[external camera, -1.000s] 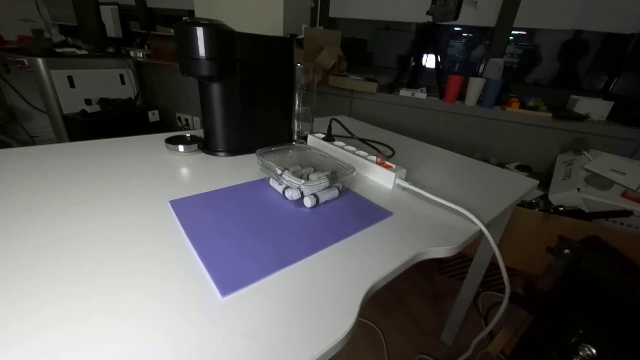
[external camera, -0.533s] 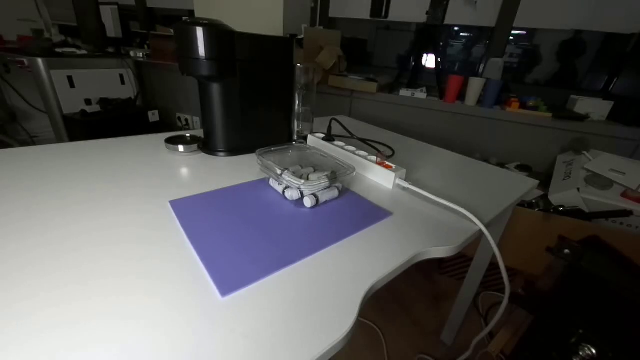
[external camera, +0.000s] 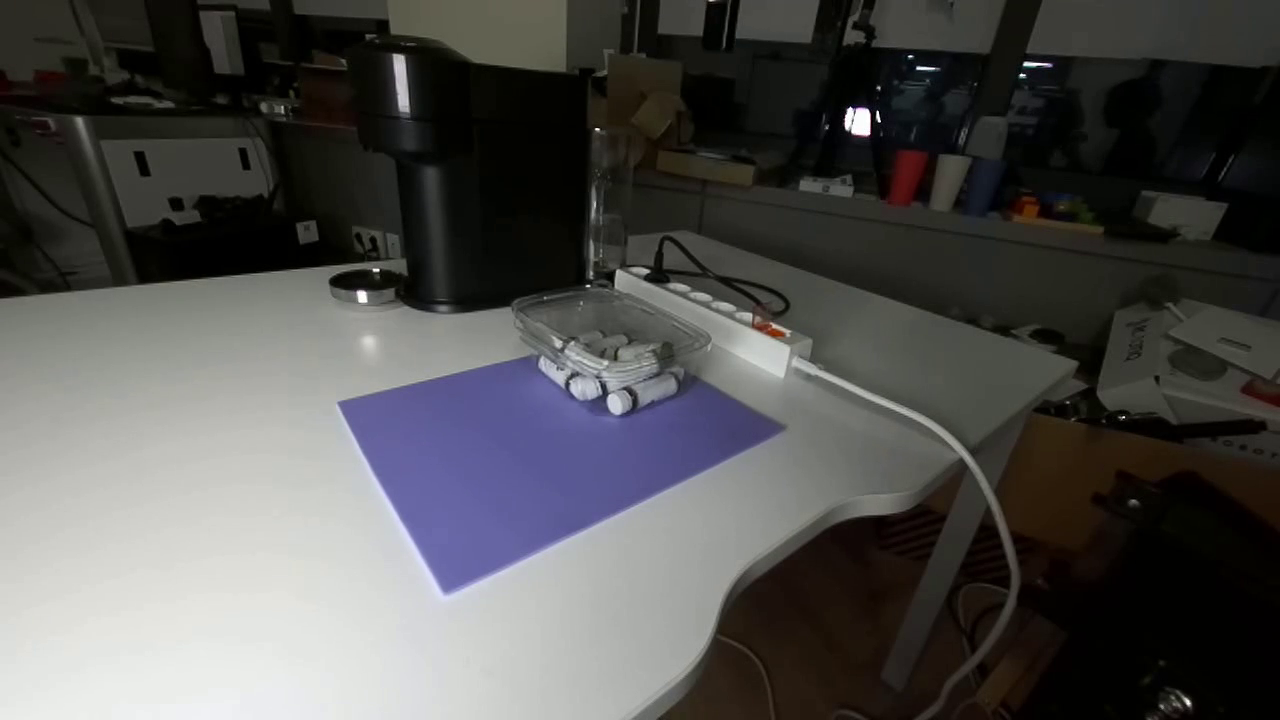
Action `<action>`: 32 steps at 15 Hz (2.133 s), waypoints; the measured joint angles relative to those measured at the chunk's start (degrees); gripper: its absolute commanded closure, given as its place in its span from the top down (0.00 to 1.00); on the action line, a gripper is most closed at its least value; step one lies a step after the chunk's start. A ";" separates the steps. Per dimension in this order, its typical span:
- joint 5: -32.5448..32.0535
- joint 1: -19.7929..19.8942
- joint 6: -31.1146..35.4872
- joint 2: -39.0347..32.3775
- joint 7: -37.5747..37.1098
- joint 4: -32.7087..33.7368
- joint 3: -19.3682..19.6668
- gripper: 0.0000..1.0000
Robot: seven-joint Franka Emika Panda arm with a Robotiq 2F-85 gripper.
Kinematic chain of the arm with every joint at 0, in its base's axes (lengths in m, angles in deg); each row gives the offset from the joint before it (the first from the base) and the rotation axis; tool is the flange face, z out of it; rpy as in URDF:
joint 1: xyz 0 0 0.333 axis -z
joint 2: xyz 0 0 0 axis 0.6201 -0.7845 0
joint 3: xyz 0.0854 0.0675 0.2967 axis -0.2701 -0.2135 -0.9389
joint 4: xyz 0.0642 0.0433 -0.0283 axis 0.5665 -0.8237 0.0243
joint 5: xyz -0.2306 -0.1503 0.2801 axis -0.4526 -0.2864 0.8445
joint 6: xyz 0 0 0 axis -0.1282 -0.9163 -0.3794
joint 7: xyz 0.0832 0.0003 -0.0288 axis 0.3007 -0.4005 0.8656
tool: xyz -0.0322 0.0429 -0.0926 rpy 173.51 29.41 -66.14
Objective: Open the lid of the clear bowl
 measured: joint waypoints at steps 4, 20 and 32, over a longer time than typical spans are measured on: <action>4.22 -0.06 3.13 -2.50 4.49 1.65 3.66 1.00; 17.80 1.15 -9.50 -36.28 33.48 28.40 6.22 1.00; 14.35 3.95 -0.80 -50.20 30.42 36.49 2.35 1.00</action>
